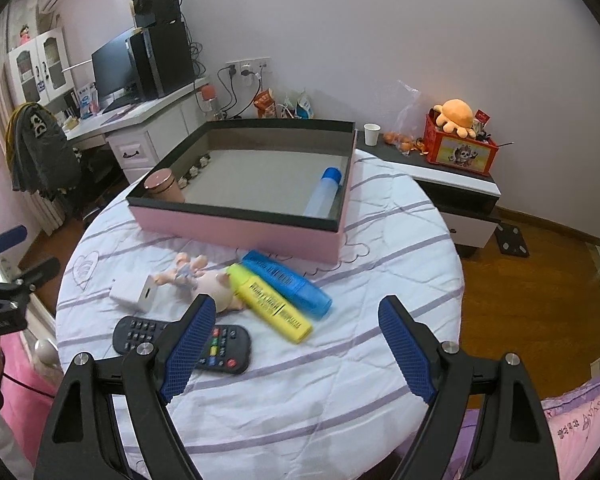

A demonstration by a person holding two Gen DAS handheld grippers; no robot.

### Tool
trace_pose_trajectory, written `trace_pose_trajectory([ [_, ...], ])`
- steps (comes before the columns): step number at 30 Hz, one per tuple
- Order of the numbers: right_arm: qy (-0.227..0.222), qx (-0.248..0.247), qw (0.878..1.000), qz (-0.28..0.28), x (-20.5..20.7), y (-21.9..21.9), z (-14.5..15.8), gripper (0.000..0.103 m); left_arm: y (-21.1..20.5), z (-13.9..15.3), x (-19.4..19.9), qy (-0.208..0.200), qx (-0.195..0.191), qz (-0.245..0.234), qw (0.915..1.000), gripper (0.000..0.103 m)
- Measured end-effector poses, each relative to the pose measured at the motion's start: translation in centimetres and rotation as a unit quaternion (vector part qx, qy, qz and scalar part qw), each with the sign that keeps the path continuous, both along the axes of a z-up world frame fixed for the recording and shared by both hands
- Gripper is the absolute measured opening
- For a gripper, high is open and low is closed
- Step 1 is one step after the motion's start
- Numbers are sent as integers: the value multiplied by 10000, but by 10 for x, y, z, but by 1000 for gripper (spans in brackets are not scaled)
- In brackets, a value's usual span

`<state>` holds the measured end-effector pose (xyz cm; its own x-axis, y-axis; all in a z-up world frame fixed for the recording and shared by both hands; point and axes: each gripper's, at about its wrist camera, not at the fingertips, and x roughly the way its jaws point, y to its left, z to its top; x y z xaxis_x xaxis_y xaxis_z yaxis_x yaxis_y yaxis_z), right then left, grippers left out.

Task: Organize rigid objects
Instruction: 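Withdraw the left gripper up and out of the box, then move the left gripper onto the black TV remote and close on it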

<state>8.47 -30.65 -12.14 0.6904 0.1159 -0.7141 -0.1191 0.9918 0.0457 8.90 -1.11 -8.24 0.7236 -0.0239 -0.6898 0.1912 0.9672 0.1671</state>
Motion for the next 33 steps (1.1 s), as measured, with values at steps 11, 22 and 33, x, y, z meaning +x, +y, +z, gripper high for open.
trace_pose_trajectory([
  [11,67,-172,9998,98,-6,22,0,85,-7,-15,-5,139,75,-383,9991,102],
  [22,293,-248,9992,81,3,25,-13,85,-6,-35,12,429,91,-502,9978,102],
  [33,503,-197,9983,-207,8,-4,-30,85,-71,-58,-6,660,248,-1895,9794,102],
])
